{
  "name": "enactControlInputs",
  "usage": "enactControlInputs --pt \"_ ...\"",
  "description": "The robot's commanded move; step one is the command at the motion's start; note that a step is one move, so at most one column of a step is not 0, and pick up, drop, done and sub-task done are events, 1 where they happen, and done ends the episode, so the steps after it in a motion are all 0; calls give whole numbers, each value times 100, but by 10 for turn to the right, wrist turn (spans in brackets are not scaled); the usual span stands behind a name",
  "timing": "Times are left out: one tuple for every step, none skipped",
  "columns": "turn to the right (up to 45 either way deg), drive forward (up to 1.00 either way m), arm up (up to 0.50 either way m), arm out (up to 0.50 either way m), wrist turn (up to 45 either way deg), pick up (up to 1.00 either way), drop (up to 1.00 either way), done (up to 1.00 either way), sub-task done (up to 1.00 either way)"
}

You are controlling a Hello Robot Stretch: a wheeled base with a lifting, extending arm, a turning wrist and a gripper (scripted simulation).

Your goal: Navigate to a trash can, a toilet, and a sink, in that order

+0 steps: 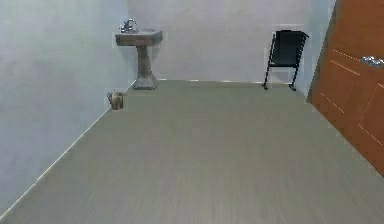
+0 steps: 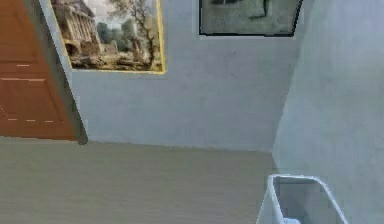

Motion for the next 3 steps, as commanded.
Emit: enactControlInputs --pt "0 100 0 0 0 0 0 0 0" --pt "0 100 0 0 0 0 0 0 0" --pt "0 100 0 0 0 0 0 0 0"
